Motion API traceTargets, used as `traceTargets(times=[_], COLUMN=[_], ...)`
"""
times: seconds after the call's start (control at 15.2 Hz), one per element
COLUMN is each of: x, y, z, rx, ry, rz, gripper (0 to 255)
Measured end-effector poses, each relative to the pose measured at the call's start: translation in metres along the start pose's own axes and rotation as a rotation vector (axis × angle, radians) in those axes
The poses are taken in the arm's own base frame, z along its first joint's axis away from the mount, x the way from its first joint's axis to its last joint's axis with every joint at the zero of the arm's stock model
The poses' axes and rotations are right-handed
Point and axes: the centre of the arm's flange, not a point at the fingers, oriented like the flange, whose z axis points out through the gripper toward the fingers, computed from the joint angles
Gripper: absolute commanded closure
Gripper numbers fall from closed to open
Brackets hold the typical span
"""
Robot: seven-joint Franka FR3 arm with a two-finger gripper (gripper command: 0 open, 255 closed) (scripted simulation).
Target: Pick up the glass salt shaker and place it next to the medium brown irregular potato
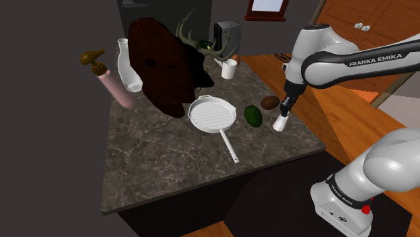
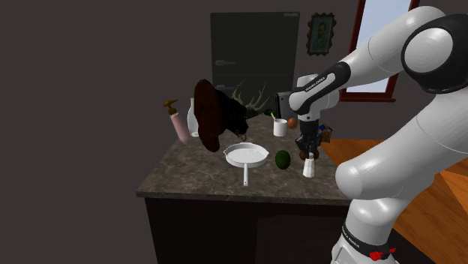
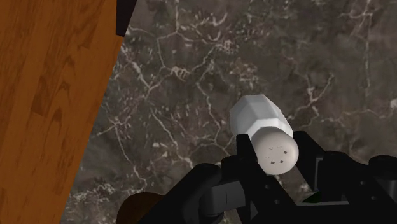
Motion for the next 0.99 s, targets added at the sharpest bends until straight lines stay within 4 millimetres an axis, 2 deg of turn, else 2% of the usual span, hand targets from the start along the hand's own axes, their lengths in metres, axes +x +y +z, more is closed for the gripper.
traceTargets(times=[0.33, 0.4, 0.79, 0.99], x=[0.001, 0.001, 0.001, 0.001], y=[0.0, 0.0, 0.0, 0.0], z=[0.001, 0.001, 0.001, -0.026], rx=[0.0, 0.0, 0.0, -0.001], ry=[0.0, 0.0, 0.001, 0.002], rz=[0.0, 0.0, 0.0, 0.0], gripper=[255, 0, 0, 0])
